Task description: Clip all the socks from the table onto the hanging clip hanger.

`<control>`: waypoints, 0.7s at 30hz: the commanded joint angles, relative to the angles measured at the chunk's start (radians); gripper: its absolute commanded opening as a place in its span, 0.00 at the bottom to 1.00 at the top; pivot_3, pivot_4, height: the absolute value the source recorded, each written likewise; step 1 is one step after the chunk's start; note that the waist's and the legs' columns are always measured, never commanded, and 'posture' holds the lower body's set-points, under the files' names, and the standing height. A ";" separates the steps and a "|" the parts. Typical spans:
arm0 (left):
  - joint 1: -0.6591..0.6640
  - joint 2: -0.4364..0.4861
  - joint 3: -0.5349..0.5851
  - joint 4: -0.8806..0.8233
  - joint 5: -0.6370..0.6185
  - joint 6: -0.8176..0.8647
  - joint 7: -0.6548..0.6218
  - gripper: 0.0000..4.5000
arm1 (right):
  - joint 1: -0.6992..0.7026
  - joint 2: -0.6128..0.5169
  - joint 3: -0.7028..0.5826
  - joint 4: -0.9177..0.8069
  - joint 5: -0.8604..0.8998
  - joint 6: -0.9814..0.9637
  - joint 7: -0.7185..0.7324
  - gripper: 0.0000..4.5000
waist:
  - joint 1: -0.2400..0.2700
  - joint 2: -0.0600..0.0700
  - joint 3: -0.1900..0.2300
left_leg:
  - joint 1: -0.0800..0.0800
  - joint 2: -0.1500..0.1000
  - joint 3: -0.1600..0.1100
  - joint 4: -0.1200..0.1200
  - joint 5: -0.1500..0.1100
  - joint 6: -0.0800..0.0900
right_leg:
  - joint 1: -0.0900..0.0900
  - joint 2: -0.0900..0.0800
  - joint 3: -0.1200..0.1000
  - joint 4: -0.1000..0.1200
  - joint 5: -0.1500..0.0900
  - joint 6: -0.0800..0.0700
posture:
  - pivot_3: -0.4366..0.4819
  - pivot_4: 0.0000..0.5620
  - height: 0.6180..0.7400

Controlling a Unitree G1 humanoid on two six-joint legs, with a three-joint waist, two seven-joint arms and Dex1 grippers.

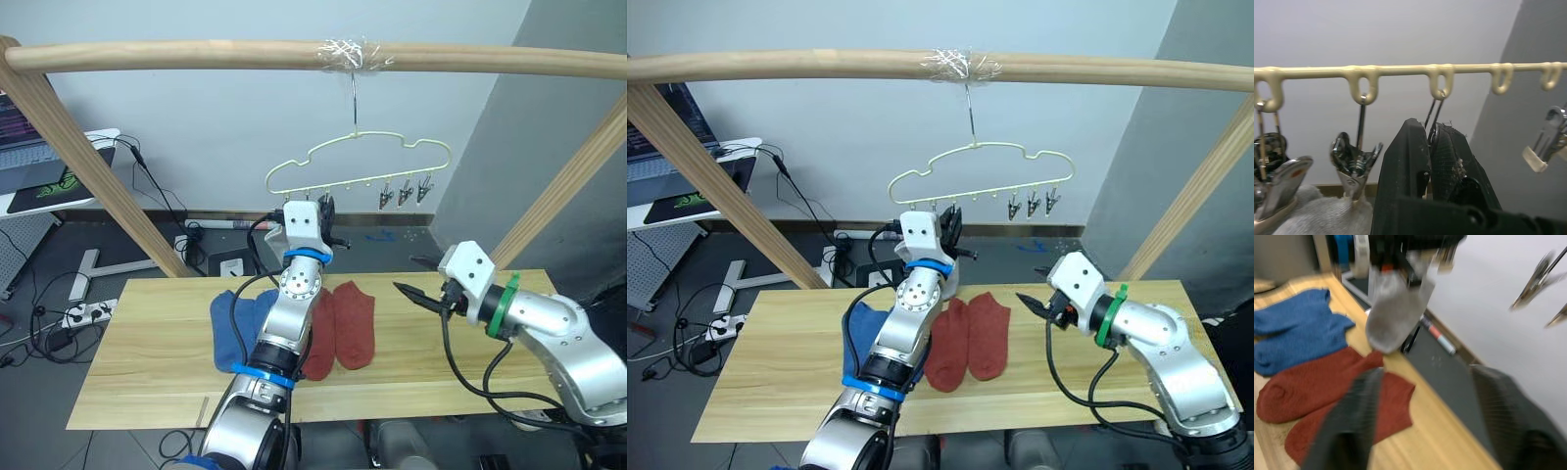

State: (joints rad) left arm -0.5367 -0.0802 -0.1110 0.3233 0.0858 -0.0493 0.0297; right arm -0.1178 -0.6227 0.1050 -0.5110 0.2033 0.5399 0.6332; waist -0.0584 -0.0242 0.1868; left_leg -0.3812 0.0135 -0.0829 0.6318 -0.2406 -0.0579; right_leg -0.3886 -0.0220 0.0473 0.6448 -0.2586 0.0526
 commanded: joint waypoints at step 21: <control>0.002 0.060 0.019 -0.143 -0.115 0.091 -0.196 0.03 | -0.198 0.454 0.217 0.791 -0.283 -0.220 -0.283 1.00 | -0.002 0.001 0.000 | 0.001 0.000 0.000 -0.001 0.000 0.000 | 0.000 0.000 0.000 0.001 0.000 0.000 | 0.37 0.32 0.97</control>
State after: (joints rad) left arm -0.5235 -0.0215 -0.0910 0.2311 -0.0238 0.0422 -0.1556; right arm -0.2972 -0.1805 0.3172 0.2370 -0.0650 0.3667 0.3652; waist -0.0601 -0.0236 0.1867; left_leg -0.3803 0.0138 -0.0833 0.6305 -0.2405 -0.0579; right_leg -0.3890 -0.0220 0.0471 0.6459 -0.2584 0.0521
